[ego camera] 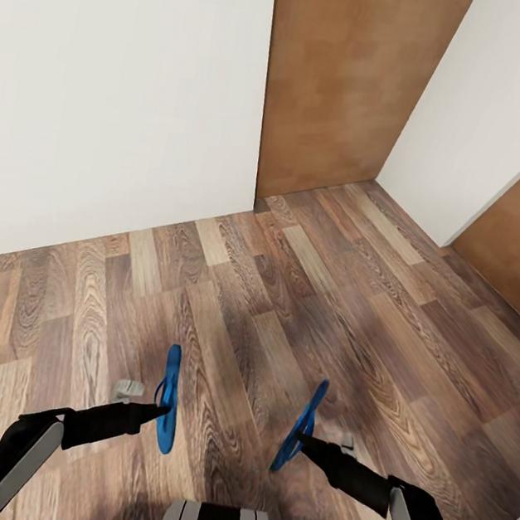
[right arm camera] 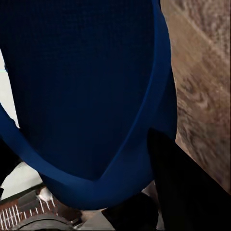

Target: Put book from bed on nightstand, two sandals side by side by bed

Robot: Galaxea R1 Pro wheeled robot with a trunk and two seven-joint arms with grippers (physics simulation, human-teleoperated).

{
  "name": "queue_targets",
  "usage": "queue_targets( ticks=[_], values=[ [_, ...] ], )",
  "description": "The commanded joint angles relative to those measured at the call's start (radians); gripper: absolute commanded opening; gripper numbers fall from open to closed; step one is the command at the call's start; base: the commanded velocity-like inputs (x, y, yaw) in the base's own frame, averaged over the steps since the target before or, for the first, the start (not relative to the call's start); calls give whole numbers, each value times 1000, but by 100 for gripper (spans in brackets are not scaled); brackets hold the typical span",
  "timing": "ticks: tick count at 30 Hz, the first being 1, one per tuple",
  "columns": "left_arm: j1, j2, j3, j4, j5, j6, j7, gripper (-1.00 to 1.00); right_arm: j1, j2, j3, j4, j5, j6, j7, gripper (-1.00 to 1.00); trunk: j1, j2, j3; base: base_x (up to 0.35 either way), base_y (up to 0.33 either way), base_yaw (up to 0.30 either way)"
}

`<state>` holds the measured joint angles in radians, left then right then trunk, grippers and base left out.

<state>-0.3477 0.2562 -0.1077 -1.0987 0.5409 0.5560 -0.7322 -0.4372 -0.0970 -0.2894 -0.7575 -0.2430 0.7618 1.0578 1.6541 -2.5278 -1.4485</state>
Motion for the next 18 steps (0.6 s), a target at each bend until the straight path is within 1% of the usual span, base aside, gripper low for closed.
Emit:
queue_targets(
  ticks=[1,2,3,4,5,7,9,10,13,16,18],
  values=[
    [-1,1,-2,1,6,7,-3,-100,1,-38,0,0,-7,9,3,-100,-1,0,3,0,0,0],
    [-1,0,-2,2,5,6,-6,-100,2,-67,0,0,-7,9,3,-100,-1,0,7,0,0,0],
    [0,-1,-3,4,5,6,-7,-100,2,-90,0,0,-7,9,3,-100,-1,1,11,0,0,0],
    [0,-2,-5,6,4,6,-8,-100,3,-110,1,1,-6,8,3,-100,-2,1,15,0,0,0],
    [0,-3,-7,7,3,6,-9,-100,4,-118,1,4,-5,8,1,-100,-2,1,19,0,0,0],
    [0,-2,-7,8,3,6,-10,-100,5,-126,1,22,-3,-3,0,-100,-3,1,27,0,0,0],
    [0,-1,-6,8,2,5,-10,-100,6,-130,1,52,-2,-52,0,-100,-4,2,34,0,0,0],
    [0,0,-6,8,2,5,-10,-100,6,-130,1,75,-2,-90,-1,-100,-5,2,38,0,0,0],
    [0,0,-6,8,2,5,-10,-100,6,-130,2,126,1,-145,-3,-100,-6,3,50,0,0,0],
    [0,0,-6,8,2,5,-10,-100,6,-129,2,162,18,-179,-4,-100,-7,4,61,0,0,0],
    [0,0,-6,8,2,5,-10,-100,6,-126,2,174,39,-187,-4,-100,-8,4,69,0,0,0]
  ],
)
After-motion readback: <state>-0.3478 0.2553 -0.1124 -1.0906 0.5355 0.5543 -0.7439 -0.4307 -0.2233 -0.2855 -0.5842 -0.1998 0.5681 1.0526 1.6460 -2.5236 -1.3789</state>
